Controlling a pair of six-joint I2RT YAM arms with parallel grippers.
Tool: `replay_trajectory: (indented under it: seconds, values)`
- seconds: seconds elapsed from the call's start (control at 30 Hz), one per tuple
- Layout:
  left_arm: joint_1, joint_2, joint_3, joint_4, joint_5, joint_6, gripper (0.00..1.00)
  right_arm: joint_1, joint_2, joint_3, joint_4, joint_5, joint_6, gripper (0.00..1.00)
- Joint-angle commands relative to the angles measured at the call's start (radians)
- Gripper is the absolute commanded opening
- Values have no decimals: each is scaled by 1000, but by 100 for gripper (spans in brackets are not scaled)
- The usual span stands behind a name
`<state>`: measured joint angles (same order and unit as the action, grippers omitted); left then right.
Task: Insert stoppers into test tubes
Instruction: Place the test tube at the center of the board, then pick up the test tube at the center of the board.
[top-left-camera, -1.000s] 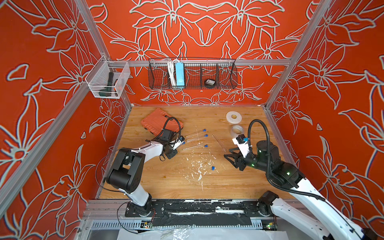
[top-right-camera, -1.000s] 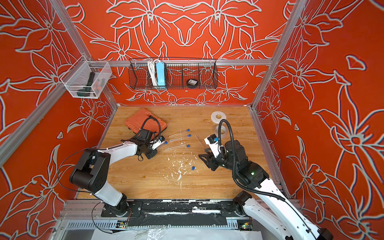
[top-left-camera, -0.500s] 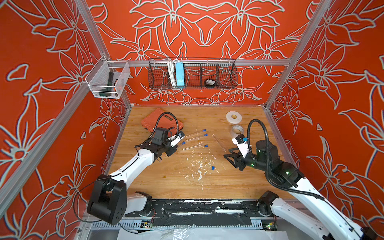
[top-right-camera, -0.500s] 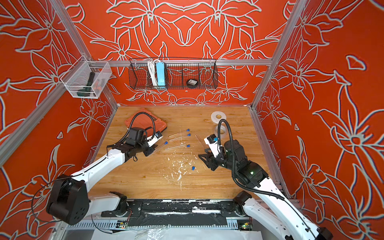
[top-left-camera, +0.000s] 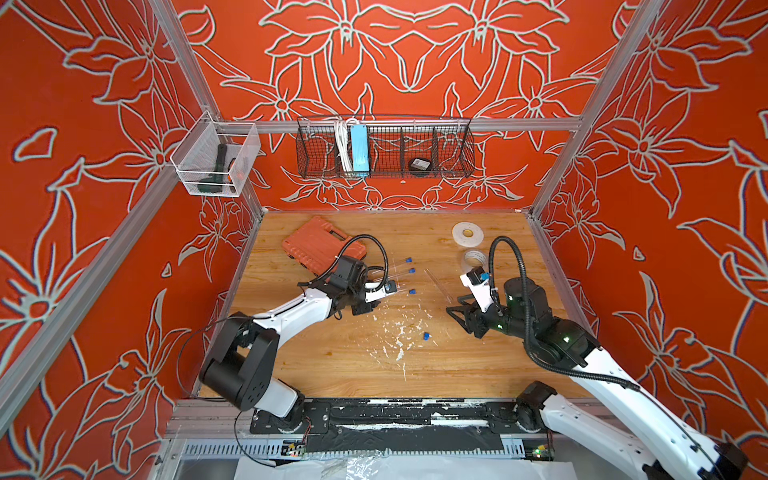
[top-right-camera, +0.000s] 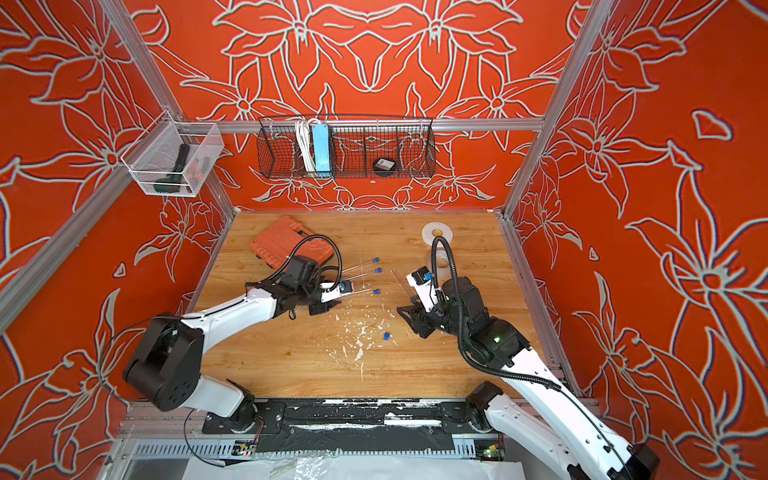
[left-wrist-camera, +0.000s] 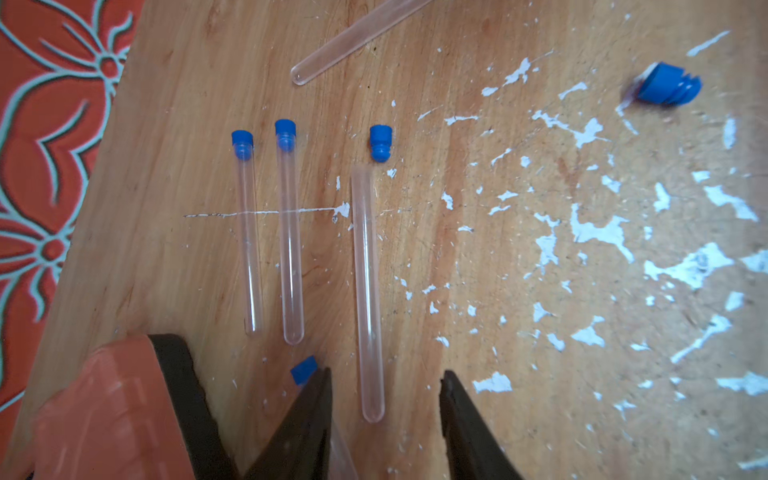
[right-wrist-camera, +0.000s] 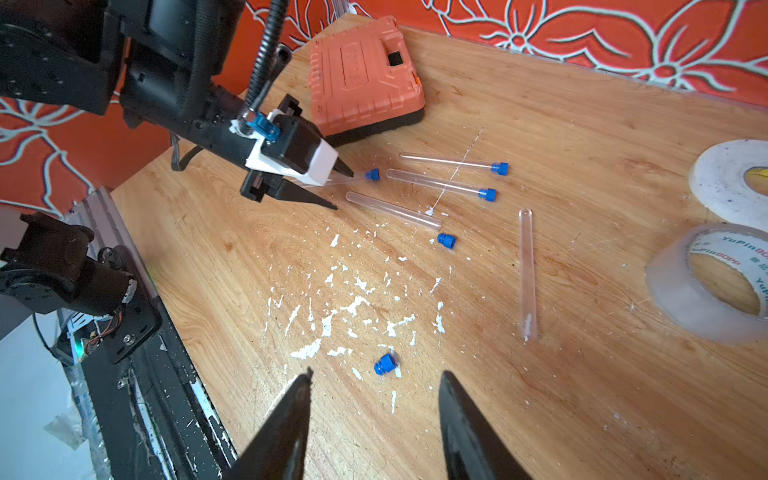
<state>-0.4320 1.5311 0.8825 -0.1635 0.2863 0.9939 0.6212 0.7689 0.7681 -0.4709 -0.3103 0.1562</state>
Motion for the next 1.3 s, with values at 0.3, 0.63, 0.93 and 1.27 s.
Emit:
replay_trajectory:
  seconds: [0.3, 0.63, 0.93, 1.27]
  values:
    - [-31, 250, 229, -160, -94, -45, 42, -5, -14, -23, 21, -31, 9, 51]
    - [-40, 377, 347, -245, -120, -80, 39, -5, -10, -36, 31, -46, 13, 50]
    - [-44, 449, 416, -341, -143, -98, 29, -5, -6, -35, 33, -56, 11, 50]
    - [-45, 482, 447, -399, -145, -124, 14, -5, -11, -33, 25, -55, 10, 49]
